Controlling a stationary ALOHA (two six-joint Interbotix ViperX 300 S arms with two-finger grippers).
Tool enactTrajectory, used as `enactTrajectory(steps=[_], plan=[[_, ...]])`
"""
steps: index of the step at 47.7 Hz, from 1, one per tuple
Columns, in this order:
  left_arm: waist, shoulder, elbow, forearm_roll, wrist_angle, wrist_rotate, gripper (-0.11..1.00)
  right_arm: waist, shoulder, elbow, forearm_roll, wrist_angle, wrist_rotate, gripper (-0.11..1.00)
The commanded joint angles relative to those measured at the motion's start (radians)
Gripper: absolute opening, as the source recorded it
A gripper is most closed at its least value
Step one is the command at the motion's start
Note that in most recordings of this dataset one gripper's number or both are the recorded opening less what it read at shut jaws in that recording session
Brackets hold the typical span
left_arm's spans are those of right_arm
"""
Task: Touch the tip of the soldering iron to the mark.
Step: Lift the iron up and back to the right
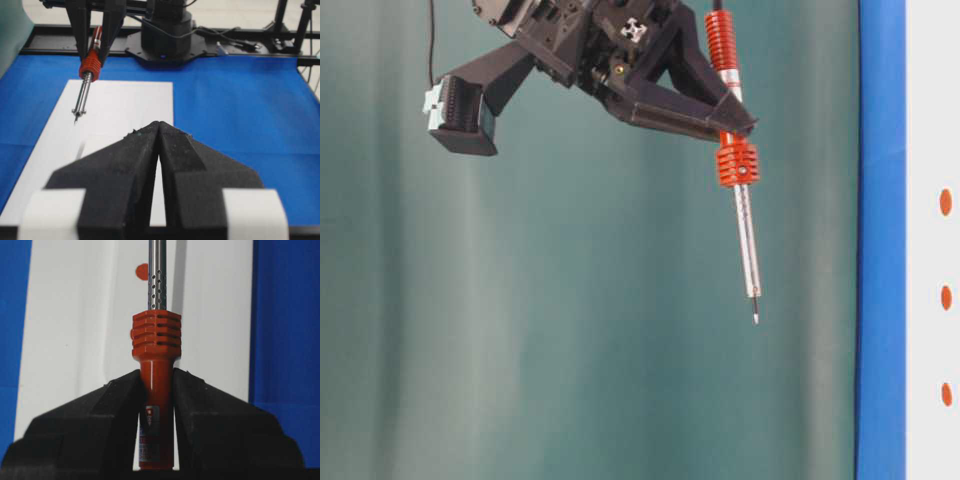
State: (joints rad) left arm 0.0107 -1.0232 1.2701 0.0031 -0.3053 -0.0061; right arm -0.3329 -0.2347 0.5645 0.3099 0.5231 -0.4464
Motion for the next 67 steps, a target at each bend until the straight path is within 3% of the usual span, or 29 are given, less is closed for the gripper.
enactTrajectory(steps=[1, 19, 37, 49, 67], plan=[[0.002, 0.006, -0.014, 0.000, -0.009, 0.000, 0.00, -0.005, -0.021, -0.023, -0.009, 0.000, 0.011, 0.06], [0.002, 0.006, -0.014, 0.000, -0.009, 0.000, 0.00, -0.006, -0.054, 0.009, -0.031, 0.008, 0.034, 0.06], [0.002, 0.009, -0.014, 0.000, -0.011, 0.000, 0.00, -0.021, -0.183, 0.137, -0.029, 0.008, 0.038, 0.06], [0.002, 0.009, -0.014, 0.000, -0.011, 0.000, 0.00, -0.040, -0.265, 0.202, -0.040, 0.035, 0.089, 0.06], [0.002, 0.009, -0.014, 0.000, -0.011, 0.000, 0.00, -0.040, -0.272, 0.212, -0.041, 0.035, 0.091, 0.06]])
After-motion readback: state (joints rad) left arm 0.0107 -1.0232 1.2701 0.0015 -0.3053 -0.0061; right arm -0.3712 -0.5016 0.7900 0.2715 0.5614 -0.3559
